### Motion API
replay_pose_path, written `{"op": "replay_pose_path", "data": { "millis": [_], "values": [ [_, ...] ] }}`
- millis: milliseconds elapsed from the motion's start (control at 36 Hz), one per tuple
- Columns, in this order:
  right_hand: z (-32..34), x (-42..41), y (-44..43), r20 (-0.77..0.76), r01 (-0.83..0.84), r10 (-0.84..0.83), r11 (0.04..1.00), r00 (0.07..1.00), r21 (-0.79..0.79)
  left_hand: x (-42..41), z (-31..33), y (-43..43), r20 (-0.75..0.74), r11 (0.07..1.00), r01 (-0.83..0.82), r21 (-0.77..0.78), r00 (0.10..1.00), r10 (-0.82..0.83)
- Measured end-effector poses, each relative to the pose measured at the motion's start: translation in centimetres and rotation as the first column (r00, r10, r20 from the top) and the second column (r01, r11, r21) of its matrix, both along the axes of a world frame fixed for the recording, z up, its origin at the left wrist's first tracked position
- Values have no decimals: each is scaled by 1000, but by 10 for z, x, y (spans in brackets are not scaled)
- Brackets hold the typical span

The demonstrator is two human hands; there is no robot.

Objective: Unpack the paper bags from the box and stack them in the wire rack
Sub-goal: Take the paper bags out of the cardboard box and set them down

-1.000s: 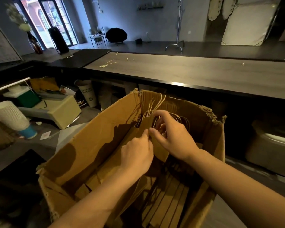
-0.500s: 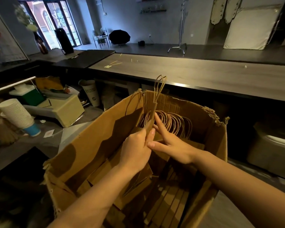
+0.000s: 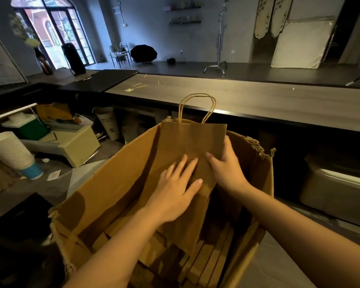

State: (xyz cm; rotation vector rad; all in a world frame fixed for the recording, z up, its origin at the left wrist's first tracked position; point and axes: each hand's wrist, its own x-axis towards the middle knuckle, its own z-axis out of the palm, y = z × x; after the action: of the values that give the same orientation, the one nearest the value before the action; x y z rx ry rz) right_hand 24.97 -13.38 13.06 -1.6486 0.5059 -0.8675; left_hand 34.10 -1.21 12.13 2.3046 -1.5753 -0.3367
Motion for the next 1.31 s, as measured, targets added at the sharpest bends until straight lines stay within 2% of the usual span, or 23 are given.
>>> {"op": "replay_pose_path", "data": {
  "millis": [83, 167, 278, 389, 472, 611, 778, 917, 1111, 1222, 1306],
  "values": [
    [7, -3, -2, 23, 98, -99, 995, 995, 18, 8, -2, 3, 63, 992, -122, 38, 991, 119],
    [14, -8, -6, 46, 133, -133, 991, 990, 19, 17, 0, 8, 58, 964, -264, 14, 963, 263],
    [17, -22, -10, 96, 122, -124, 992, 988, 33, 25, 8, 16, -8, 917, -396, -54, 918, 396],
    [21, -41, -12, 131, 139, -150, 986, 980, 89, 22, 23, 22, -197, 882, -436, -176, 894, 403],
    [23, -55, -13, 148, 164, -184, 977, 972, 135, 14, 38, 21, -199, 888, -403, -222, 910, 363],
    [30, -76, -19, 158, 250, -276, 954, 948, 165, -6, 89, 12, -56, 875, -357, -327, 932, 359],
    [40, -100, -37, 186, 396, -436, 892, 880, 220, -43, 141, -9, 106, 881, -194, -432, 959, 263],
    [36, -123, -42, 246, 435, -523, 836, 816, 334, -75, 158, -30, 330, 876, -49, -480, 915, 232],
    [27, -152, -43, 297, 461, -659, 718, 691, 521, -124, 173, -58, 519, 838, 191, -511, 846, 124],
    [29, -175, -51, 263, 516, -728, 651, 633, 556, -142, 184, -76, 490, 816, 252, -520, 871, 43],
    [30, -199, -62, 207, 577, -748, 630, 630, 520, -148, 179, -91, 425, 844, 240, -479, 905, -16]
  ]
}}
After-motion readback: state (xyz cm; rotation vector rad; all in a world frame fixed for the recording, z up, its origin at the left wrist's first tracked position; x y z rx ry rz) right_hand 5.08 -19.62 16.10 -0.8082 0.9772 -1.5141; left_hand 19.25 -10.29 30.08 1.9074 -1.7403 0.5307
